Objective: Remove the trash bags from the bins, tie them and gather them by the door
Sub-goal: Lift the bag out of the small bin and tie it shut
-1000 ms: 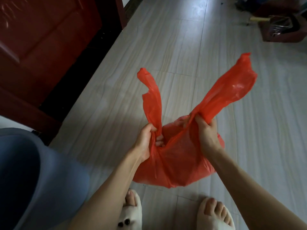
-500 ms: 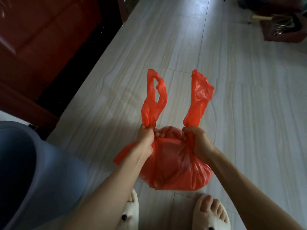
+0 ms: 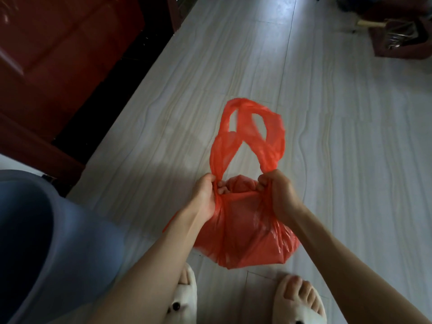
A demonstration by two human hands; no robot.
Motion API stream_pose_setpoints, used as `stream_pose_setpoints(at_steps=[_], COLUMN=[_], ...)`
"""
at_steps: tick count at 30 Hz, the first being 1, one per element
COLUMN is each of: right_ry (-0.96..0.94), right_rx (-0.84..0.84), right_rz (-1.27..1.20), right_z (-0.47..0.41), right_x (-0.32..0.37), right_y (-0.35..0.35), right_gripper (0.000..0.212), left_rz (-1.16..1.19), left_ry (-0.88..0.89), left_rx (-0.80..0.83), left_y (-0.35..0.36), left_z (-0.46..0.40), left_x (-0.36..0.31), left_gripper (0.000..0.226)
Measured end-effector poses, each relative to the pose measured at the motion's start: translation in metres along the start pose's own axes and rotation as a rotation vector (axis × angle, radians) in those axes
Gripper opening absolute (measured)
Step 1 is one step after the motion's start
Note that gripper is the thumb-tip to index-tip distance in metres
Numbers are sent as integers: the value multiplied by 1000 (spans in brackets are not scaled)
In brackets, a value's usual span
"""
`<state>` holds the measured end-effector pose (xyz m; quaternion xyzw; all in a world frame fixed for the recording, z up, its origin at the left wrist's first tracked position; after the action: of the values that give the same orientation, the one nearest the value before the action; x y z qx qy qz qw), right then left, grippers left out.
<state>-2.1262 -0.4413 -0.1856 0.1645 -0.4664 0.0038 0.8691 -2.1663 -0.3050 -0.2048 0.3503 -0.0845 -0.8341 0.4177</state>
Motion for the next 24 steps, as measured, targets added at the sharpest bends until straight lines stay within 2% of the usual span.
stream_pose_setpoints(at_steps=[3, 6, 9, 13, 18, 21, 24], right_ry=[0, -135, -171, -79, 34, 28, -90], right_rx=[29, 57, 114, 169, 253, 188, -29], right_rz=[-38, 119, 177, 62, -48, 7, 234], right_z=[0, -1, -2, -1, -2, -7, -13], right_x=[-3, -9, -11, -10, -3, -2, -2], right_y=[2, 1, -2, 6, 9, 11, 13], right_gripper=[27, 22, 26, 22, 20, 20, 22], left_rz=[-43, -125, -223, -384, -826, -1012, -1121], left_ry=[83, 184, 186, 251, 247, 270, 433], left_rx=[-36, -38, -35, -32, 111, 179, 185], left_y=[-6, -10, -11, -8, 1, 6, 10], left_z=[-5, -10, -10, -4, 15, 20, 23], left_x=[0, 0, 0, 0, -4, -6, -6], left_gripper=[36, 37, 37, 19, 24, 26, 22])
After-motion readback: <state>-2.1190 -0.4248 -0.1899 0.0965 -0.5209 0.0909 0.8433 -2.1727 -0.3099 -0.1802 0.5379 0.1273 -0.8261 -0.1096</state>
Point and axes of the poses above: each hand's wrist, its own z-axis away from the middle knuckle, its own y-axis out of the palm, x = y × z, the point moved 3 cm from there along -z, towards the middle knuckle, and after that the axes turned 4 degrees about x, right-handed, at the moved point
